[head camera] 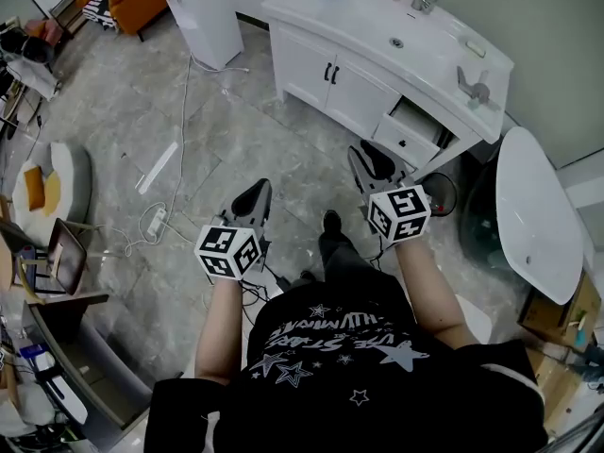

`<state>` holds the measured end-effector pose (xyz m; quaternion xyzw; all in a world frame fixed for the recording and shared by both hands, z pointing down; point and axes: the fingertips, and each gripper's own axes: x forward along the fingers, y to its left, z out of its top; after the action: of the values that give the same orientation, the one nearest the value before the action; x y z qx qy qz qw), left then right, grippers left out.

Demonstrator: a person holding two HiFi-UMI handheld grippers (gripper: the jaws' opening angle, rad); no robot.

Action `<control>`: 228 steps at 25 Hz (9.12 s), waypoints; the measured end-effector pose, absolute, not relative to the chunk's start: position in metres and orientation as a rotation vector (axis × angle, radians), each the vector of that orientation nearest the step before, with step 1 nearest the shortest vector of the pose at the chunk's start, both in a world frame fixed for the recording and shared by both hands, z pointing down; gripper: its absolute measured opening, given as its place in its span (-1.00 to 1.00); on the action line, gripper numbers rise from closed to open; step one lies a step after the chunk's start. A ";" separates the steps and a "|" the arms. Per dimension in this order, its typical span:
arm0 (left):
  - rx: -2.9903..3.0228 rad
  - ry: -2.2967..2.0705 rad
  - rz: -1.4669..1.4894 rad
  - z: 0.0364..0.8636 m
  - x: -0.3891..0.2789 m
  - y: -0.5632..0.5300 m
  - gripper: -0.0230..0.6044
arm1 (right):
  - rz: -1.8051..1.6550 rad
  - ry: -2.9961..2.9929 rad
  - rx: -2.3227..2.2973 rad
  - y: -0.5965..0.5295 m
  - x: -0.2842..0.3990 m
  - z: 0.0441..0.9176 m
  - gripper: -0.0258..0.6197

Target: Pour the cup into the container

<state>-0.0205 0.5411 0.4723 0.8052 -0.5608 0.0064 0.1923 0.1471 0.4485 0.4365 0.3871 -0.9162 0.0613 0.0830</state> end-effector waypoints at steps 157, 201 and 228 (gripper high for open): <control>2.456 -1.242 0.165 0.474 -0.124 -0.318 -0.89 | 0.267 -2.497 1.299 -0.354 0.063 0.459 -0.01; 2.570 -1.288 0.059 0.387 -0.117 -0.380 -0.89 | 0.037 -2.249 1.305 -0.475 0.084 0.369 -0.04; 2.536 -1.287 0.043 0.401 -0.121 -0.402 -0.89 | -0.401 -1.850 1.237 -0.521 0.083 0.359 -0.04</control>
<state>-0.1209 -0.4024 0.4014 0.8818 -0.4476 0.0150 0.1481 0.0830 -0.5213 0.3593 0.4951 -0.7400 -0.1603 0.4261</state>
